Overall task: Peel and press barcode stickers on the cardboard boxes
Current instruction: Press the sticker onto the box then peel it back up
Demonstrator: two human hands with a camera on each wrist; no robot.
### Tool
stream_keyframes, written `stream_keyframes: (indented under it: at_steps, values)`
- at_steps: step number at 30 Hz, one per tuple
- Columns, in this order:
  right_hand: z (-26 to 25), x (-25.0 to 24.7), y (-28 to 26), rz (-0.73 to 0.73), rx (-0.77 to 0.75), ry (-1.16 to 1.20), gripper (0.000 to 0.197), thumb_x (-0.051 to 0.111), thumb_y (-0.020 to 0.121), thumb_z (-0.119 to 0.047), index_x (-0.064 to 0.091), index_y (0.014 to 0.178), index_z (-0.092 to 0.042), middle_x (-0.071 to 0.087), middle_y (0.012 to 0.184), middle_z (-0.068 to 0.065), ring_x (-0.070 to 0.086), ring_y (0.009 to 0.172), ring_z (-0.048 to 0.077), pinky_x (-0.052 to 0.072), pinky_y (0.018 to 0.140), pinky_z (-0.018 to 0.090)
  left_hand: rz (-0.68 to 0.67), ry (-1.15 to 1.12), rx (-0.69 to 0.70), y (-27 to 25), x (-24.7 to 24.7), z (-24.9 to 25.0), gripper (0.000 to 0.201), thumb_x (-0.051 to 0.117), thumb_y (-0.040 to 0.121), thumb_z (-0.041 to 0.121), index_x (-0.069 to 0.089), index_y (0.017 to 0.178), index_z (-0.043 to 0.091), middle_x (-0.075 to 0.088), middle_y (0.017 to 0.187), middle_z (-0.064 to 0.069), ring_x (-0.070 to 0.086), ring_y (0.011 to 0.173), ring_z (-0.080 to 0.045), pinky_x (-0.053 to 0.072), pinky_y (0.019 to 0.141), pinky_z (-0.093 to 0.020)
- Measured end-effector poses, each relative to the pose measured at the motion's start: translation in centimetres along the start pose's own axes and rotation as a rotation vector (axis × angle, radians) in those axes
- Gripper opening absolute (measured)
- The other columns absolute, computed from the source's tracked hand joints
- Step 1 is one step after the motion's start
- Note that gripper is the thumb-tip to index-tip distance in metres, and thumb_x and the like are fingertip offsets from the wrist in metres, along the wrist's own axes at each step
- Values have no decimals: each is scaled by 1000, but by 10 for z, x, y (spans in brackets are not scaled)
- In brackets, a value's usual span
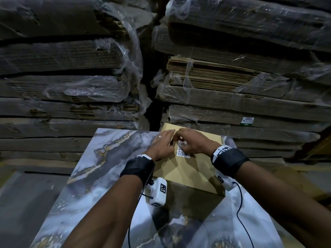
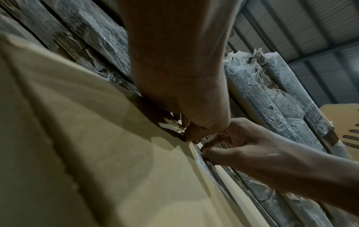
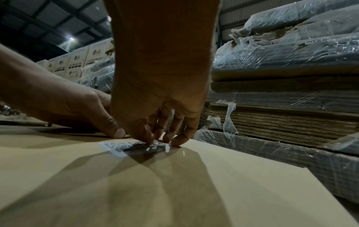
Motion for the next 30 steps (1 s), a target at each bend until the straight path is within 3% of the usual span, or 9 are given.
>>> stream_keyframes:
  at_steps: [7,11,16,21,27,30]
  values:
    - [3,4,-2,22,1,10,30,62,80,-13,64,110,-18,60,107,-1,55,104,22,51,81,46,6,10,9,2,2,-4,89,37,70,33,29,157,18,30,162,-3,27,149,-21,22,120,-46]
    - [2,3,-4,27,6,-6,29,61,83,-14,63,112,-19,60,110,-1,53,107,21,49,80,40,12,17,17,5,5,-7,87,38,72,33,29,158,18,30,162,-2,26,149,-21,21,121,-46]
    - [1,6,-7,8,11,-27,32,61,85,-16,59,117,-21,57,115,0,52,109,23,50,82,46,8,31,20,5,6,-8,80,45,80,31,28,158,19,30,162,-1,24,150,-20,20,121,-47]
    - [-1,6,-7,-9,11,-70,37,60,86,-14,56,123,-18,55,119,2,48,111,25,46,77,41,4,34,10,4,5,-6,89,36,71,32,27,158,20,29,163,-2,23,150,-21,20,121,-48]
    - [-2,5,-7,3,-14,-62,26,59,85,-12,57,111,-18,56,111,1,47,105,24,40,72,38,15,30,19,2,3,-5,88,35,72,34,27,158,20,29,163,-2,23,150,-20,20,121,-45]
    - [-1,3,-8,13,-12,-11,21,60,83,-14,57,104,-19,55,101,-2,48,99,23,45,76,43,12,31,19,3,5,-7,89,36,71,34,27,159,20,28,163,-1,22,151,-20,20,121,-47]
Point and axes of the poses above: each hand's wrist, its own y-axis towards the middle knuckle, its own x-axis out of the palm, z = x × y, the point moved 4 cm from there along y, towards the middle knuckle
